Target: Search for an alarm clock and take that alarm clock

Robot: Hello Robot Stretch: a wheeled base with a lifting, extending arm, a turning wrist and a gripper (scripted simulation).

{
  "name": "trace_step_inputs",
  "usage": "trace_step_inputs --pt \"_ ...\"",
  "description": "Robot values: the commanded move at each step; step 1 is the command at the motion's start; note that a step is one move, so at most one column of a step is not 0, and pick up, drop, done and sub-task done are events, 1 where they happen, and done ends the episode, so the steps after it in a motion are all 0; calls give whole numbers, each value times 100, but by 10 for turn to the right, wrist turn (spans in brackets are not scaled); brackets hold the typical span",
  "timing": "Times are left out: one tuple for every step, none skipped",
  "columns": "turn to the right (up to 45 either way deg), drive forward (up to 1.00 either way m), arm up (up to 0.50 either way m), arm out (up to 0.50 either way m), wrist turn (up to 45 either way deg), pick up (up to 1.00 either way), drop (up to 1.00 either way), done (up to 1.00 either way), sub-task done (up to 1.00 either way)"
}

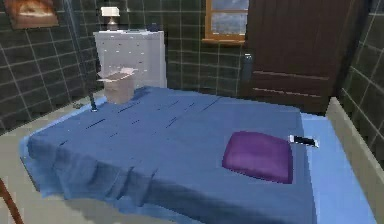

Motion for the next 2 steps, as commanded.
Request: trace_step_inputs --pt "-330 0 0 0 0 0 0 0 0" --pt "0 50 0 0 0 0 0 0 0"
